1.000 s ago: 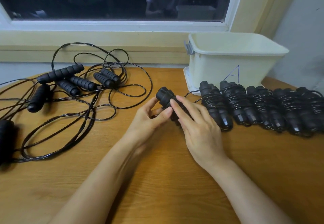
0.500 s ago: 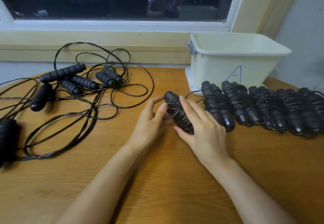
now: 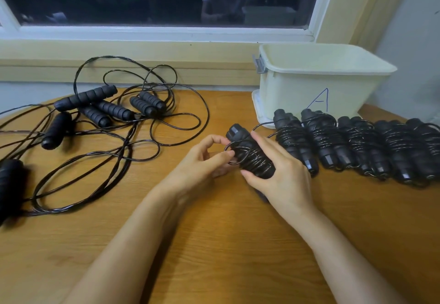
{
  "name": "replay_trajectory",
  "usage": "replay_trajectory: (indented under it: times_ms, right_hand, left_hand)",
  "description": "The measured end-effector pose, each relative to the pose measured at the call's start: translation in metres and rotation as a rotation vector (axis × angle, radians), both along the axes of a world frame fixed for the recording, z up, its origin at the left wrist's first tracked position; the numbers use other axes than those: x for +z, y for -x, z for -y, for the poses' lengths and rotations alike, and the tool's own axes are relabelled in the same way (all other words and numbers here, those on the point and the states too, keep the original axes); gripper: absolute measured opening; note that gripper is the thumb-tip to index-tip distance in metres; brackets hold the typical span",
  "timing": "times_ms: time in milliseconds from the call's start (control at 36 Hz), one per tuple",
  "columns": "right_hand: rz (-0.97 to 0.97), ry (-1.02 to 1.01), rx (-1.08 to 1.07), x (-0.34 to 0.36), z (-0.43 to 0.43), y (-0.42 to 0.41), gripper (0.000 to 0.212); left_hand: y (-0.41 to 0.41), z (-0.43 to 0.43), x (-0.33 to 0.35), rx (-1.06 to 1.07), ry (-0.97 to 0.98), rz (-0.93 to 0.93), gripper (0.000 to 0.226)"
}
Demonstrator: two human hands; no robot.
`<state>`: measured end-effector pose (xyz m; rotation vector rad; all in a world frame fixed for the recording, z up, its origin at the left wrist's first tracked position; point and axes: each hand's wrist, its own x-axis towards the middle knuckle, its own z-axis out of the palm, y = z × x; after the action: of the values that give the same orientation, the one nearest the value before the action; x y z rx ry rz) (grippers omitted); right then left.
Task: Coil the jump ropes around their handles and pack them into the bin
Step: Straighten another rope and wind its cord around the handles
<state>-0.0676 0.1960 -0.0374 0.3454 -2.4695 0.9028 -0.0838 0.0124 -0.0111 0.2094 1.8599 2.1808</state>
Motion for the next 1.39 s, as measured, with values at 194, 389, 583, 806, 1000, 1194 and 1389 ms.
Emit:
replay_trajectory:
  times_ms: [194, 389, 583, 806, 1000, 1194, 1389]
  right_hand:
    - [0.114, 0.127, 0.162, -0.003, 0.009, -0.002, 0.078]
    - [0.133, 0.225, 0.231, -0.002, 0.006, -0.003, 0.076]
    - [0.18, 0.282, 0.291, 0.0, 0.008, -0.005, 0.078]
    - [0.328, 0.333, 0.322, 0.002, 0.004, -0.005, 0.082]
    - [0.393, 0.337, 0.334, 0.011, -0.004, -0.003, 0.08]
    - [0.565, 0.293, 0.43, 0.024, -0.02, -0.001, 0.076]
    - [0.597, 0.234, 0.491, 0.026, -0.022, -0.002, 0.075]
  left_hand:
    - [0.002, 0.001, -0.004, 0.201, 0.171, -0.195, 0.029]
    - [0.001, -0.005, -0.009, 0.271, 0.131, -0.294, 0.028]
    - [-0.003, -0.008, -0.001, 0.321, -0.089, -0.197, 0.029]
    - [0.008, 0.011, -0.001, 0.342, 0.057, -0.223, 0.016]
    - [0.009, 0.016, -0.003, 0.263, 0.181, -0.248, 0.019]
    - [0.012, 0.039, 0.005, -0.076, 0.201, -0.017, 0.027]
    - [0.017, 0.048, 0.001, -0.23, 0.08, 0.178, 0.027]
